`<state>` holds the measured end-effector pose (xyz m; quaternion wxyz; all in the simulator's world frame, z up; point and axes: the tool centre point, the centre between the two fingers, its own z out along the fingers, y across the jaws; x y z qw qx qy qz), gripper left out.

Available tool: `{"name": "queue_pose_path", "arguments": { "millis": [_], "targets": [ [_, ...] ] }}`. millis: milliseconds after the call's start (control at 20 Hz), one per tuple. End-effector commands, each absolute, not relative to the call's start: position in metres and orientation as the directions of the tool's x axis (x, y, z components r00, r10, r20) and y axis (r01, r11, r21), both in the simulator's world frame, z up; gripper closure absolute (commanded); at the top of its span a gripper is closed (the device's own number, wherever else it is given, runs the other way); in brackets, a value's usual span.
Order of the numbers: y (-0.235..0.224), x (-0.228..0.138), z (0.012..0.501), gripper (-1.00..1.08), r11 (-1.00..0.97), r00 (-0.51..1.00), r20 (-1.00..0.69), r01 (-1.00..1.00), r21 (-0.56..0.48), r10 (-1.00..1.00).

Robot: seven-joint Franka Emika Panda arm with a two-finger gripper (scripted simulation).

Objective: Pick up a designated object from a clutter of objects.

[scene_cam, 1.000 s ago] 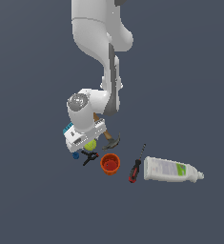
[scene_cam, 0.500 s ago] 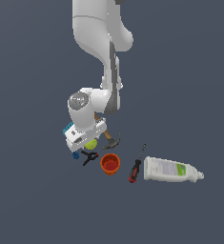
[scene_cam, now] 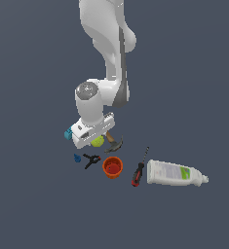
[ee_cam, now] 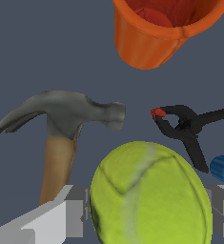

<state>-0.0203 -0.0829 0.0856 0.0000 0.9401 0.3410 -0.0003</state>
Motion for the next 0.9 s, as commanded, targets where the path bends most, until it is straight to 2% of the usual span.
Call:
{"name": "queue_pose_path", "arguments": {
  "millis": [0, 850],
  "targets": [
    [-0.072, -0.024, 0.103, 1.08, -0.767, 0.767, 0.001, 0.642, 0.001, 0.642],
    [0.030, -0.062, 0.258, 1.08, -0.767, 0.767, -0.002, 0.642, 0.003, 0.642]
  ]
}}
